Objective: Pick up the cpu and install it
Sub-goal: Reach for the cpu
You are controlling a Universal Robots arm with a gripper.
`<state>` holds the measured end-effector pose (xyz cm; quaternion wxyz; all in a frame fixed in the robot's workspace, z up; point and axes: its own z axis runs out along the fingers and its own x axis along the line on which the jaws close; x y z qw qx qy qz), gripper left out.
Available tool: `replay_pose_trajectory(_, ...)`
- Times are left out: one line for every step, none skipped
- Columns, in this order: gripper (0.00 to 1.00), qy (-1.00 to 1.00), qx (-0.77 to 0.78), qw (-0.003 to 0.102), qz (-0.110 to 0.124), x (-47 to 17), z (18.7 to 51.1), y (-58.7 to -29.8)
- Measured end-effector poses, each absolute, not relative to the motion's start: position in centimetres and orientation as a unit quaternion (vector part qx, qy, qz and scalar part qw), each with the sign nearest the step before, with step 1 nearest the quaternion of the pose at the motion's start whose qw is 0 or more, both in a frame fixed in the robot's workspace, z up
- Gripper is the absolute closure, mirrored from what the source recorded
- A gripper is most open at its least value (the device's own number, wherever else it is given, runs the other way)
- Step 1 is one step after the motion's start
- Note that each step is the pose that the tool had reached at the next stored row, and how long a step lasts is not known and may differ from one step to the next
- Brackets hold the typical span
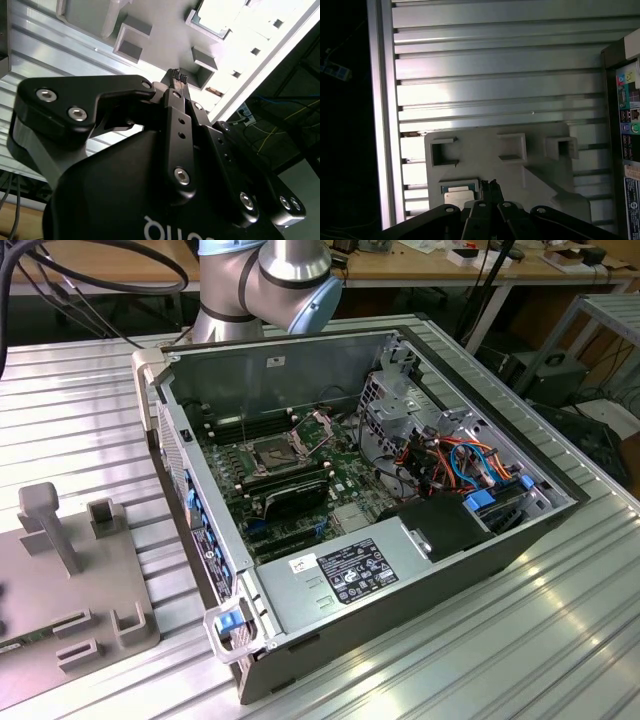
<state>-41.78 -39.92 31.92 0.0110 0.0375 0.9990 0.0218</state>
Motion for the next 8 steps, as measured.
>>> replay_pose_trajectory(0.89,0.999,0.038,0.011,0.022,-41.84,31.92,-39.92)
replay_pose_trajectory(0.89,0.999,0.037,0.011,0.022,-41.92,31.92,-39.93)
replay_pose_trajectory(0.89,0.999,0.037,0.011,0.022,-41.99,31.92,-39.93)
replay_pose_trajectory(0.89,0.999,0.037,0.011,0.022,-42.01,31.92,-39.94)
replay_pose_trajectory(0.89,0.999,0.037,0.011,0.022,-42.01,31.92,-39.93)
replay_pose_trajectory(0.89,0.999,0.037,0.011,0.022,-42.01,31.92,-39.93)
replay_pose_trajectory(0.89,0.999,0.037,0.011,0.022,-42.03,31.93,-39.93)
replay_pose_trajectory(0.89,0.999,0.037,0.011,0.022,-42.03,31.92,-39.93)
